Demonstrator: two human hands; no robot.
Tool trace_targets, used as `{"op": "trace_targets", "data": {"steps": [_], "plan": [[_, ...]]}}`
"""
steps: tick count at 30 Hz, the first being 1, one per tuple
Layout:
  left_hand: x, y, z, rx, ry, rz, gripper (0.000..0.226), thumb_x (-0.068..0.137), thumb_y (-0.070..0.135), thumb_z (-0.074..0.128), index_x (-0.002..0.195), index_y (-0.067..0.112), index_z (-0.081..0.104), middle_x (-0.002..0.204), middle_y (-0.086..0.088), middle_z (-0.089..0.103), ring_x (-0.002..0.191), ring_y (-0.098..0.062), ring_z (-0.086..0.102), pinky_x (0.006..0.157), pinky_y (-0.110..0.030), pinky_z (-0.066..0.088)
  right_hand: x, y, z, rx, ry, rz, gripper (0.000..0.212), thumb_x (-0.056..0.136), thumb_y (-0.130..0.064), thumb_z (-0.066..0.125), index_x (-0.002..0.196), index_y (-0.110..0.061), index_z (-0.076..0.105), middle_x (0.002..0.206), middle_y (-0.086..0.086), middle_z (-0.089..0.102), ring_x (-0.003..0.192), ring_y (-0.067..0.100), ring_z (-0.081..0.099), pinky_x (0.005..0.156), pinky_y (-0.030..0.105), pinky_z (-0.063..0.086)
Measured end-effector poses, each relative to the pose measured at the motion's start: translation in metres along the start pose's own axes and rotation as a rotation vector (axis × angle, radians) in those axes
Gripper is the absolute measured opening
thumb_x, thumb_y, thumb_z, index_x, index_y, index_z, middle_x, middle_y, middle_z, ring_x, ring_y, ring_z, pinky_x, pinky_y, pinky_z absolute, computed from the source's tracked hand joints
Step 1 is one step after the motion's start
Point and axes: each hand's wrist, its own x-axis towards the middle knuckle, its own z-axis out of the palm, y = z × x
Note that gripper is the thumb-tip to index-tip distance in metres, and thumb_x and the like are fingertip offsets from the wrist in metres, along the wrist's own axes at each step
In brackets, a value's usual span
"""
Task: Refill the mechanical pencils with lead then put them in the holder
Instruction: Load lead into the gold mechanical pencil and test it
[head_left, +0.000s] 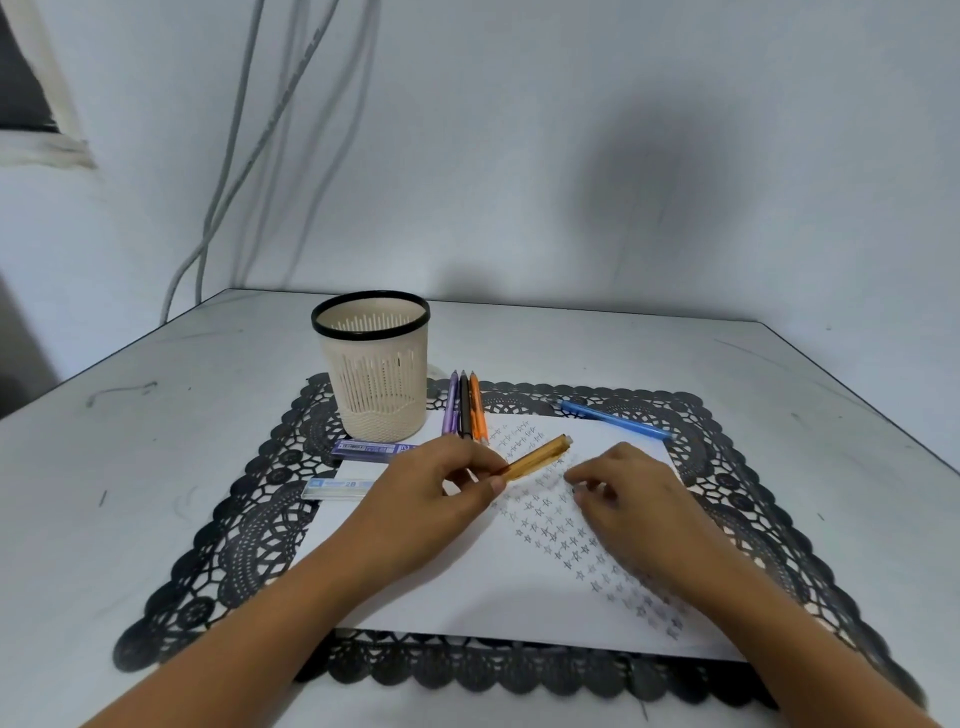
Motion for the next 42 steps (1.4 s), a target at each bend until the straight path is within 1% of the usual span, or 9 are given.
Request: {"op": "trace_targets", "data": {"steps": [6, 10, 14, 22, 28, 35, 37, 40, 42], "plan": [[0.0, -0.001, 0.0, -0.001, -0.005, 0.004, 0.018, 0.085, 0.025, 0.062, 0.084, 0.043, 0.06, 0.089, 0.017, 0.063, 0.082, 0.004, 0.055, 0.067, -0.005, 0.039, 0.0, -0.001, -0.004, 0.033, 0.032, -0.006, 0.009, 0.092, -0.025, 0.053, 0.094, -0.028, 0.061, 0.092, -0.013, 0.057, 0.078, -0.002, 0.05, 0.064, 0.009, 0.04], [0.0, -0.001, 0.001, 0.002, -0.011, 0.017, 0.018, 0.084, 0.024, 0.062, 0.085, 0.042, 0.06, 0.089, 0.017, 0.063, 0.082, 0.003, 0.055, 0.068, -0.006, 0.04, -0.001, -0.009, -0.012, 0.432, 0.114, 0.045, 0.011, 0.089, -0.019, 0.057, 0.085, -0.029, 0.059, 0.084, -0.011, 0.063, 0.08, 0.002, 0.059, 0.073, 0.016, 0.048], [0.0, -0.002, 0.001, -0.001, -0.011, 0.021, 0.018, 0.084, 0.023, 0.062, 0.085, 0.041, 0.061, 0.088, 0.016, 0.064, 0.08, 0.003, 0.055, 0.067, -0.006, 0.039, -0.005, -0.014, -0.02, 0.72, 0.175, 0.026, 0.013, 0.085, -0.015, 0.062, 0.084, -0.027, 0.066, 0.08, -0.003, 0.067, 0.078, 0.012, 0.061, 0.072, 0.022, 0.051], [0.003, -0.001, -0.001, 0.009, 0.01, 0.039, 0.022, 0.084, 0.021, 0.062, 0.082, 0.042, 0.059, 0.087, 0.016, 0.063, 0.08, 0.002, 0.055, 0.067, -0.007, 0.039, -0.001, -0.016, -0.023, 0.778, 0.147, -0.008, 0.015, 0.083, -0.016, 0.065, 0.082, -0.03, 0.069, 0.077, 0.001, 0.068, 0.072, 0.01, 0.06, 0.072, 0.028, 0.053], [-0.002, 0.001, 0.003, 0.025, -0.015, 0.038, 0.019, 0.085, 0.021, 0.062, 0.084, 0.04, 0.06, 0.087, 0.016, 0.063, 0.081, 0.0, 0.055, 0.068, -0.011, 0.041, -0.01, -0.017, -0.025, 0.773, 0.134, 0.009, 0.015, 0.082, -0.017, 0.066, 0.081, -0.031, 0.07, 0.08, 0.007, 0.069, 0.073, 0.016, 0.058, 0.076, 0.04, 0.054], [-0.002, -0.003, 0.001, 0.043, 0.005, 0.059, 0.015, 0.085, 0.019, 0.062, 0.089, 0.033, 0.063, 0.088, 0.017, 0.062, 0.083, 0.0, 0.055, 0.067, -0.007, 0.04, -0.01, -0.021, -0.024, 0.8, 0.16, 0.004, 0.018, 0.079, -0.016, 0.07, 0.077, -0.034, 0.072, 0.076, 0.013, 0.068, 0.069, 0.026, 0.053, 0.073, 0.051, 0.051], [-0.001, -0.004, 0.002, 0.046, 0.015, 0.064, 0.013, 0.085, 0.018, 0.062, 0.092, 0.028, 0.065, 0.087, 0.018, 0.061, 0.082, 0.001, 0.055, 0.067, -0.006, 0.039, -0.011, -0.02, -0.024, 0.798, 0.17, 0.0, 0.017, 0.079, -0.017, 0.07, 0.079, -0.034, 0.073, 0.074, 0.009, 0.069, 0.069, 0.026, 0.053, 0.069, 0.045, 0.051], [0.0, -0.004, 0.003, 0.045, 0.017, 0.064, 0.013, 0.085, 0.017, 0.062, 0.092, 0.027, 0.065, 0.087, 0.018, 0.061, 0.082, 0.001, 0.054, 0.067, -0.006, 0.039, -0.012, -0.02, -0.024, 0.762, 0.187, -0.038, 0.016, 0.08, -0.015, 0.069, 0.086, -0.029, 0.073, 0.074, -0.001, 0.069, 0.064, 0.017, 0.052, 0.057, 0.02, 0.044], [0.0, -0.005, 0.003, 0.04, 0.013, 0.067, 0.014, 0.085, 0.017, 0.062, 0.091, 0.029, 0.064, 0.088, 0.017, 0.061, 0.082, 0.001, 0.054, 0.066, -0.006, 0.039, -0.012, -0.021, -0.023, 0.684, 0.213, -0.08, 0.019, 0.081, -0.012, 0.068, 0.091, -0.027, 0.072, 0.079, -0.001, 0.069, 0.062, 0.014, 0.053, 0.053, 0.012, 0.039]]}}
